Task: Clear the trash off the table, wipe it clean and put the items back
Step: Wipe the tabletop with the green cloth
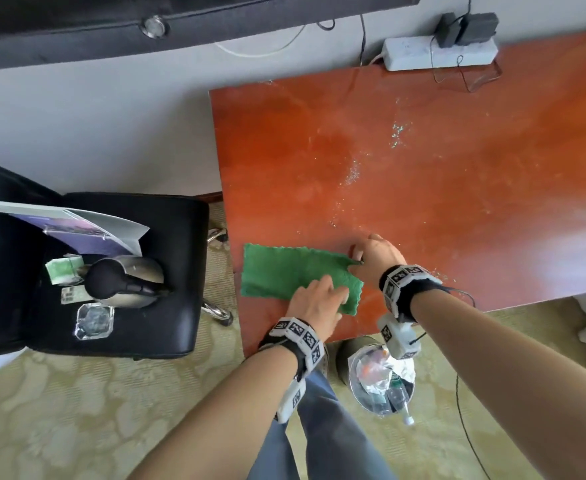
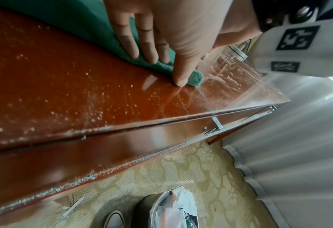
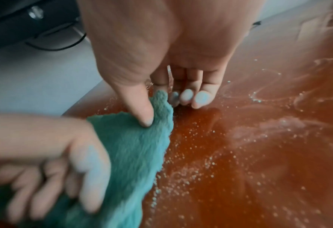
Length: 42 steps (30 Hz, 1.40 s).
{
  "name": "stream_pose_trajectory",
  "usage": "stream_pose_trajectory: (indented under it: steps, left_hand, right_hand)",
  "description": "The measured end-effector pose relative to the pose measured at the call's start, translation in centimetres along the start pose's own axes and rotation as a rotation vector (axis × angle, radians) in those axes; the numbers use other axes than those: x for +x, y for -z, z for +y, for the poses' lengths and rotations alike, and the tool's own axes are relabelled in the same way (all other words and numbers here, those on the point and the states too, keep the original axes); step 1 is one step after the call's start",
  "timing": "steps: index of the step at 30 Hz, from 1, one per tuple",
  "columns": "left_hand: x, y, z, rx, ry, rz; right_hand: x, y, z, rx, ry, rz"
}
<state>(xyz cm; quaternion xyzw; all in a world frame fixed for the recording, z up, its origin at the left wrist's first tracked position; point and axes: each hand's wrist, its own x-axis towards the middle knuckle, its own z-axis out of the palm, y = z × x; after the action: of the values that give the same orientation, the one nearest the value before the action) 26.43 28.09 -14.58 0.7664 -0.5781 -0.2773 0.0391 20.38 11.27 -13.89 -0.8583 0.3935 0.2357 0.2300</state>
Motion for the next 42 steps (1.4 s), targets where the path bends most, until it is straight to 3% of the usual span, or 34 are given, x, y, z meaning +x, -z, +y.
stream_pose_trajectory:
  steps: [5,10,14,16,17,20,22,25,33,35,39,42]
  left_hand:
    - [-1.5,0.4,-0.5,-0.176,0.071,0.121]
    - [-3.5,2.5,-2.3,-0.746,0.41,0.316]
    - [-4.9,4.0,-4.6,-1.277,0.639,0.461]
    - [-5.3,3.8,-5.9,-1.402,0.789,0.476]
    - [-5.6,3.6,-6.6,-1.386,0.87,0.461]
    - [-6.9,2.6,-8.4,-1.185,1.018,0.362]
    - [-7.5,2.1,-9.1,-1.097,1.018,0.347]
    - [-7.7,2.0,-9.5,-1.012,0.972,0.346]
    - [-6.3,3.0,-9.4,-0.982,0.938,0.33]
    - [-6.4,3.4,-9.3,-0.876,0.907,0.359]
    - [-5.8,4.0,-8.4,-0.754,0.722,0.428]
    - [-4.2,4.4,-7.2,-0.749,0.518,0.462]
  right_hand:
    - [-1.1,1.6,-0.2,0.24,-0.083,-0.141]
    - [-1.0,3.6,-3.6,0.867,-0.174,-0.222]
    - [-0.7,4.2,-9.4,1.038,-0.107,-0.288]
    - [-0.3,3.3,-11.9,1.049,-0.154,-0.34]
    - [-0.1,2.6,-12.7,1.001,-0.16,-0.293]
    - [-0.1,1.0,-13.0,0.53,-0.095,0.016]
    - [-0.4,0.2,-12.1,0.348,-0.132,0.059]
    - [-0.7,-0.9,-10.9,0.275,-0.192,-0.001]
    - [-0.2,-2.9,-10.8,0.414,-0.252,-0.017]
    - [-0.4,-3.0,-10.6,0.401,-0.247,-0.014]
    - [-0.8,-2.4,-9.5,0.435,-0.212,0.04]
    - [-1.5,-1.3,-8.7,0.779,-0.093,-0.018]
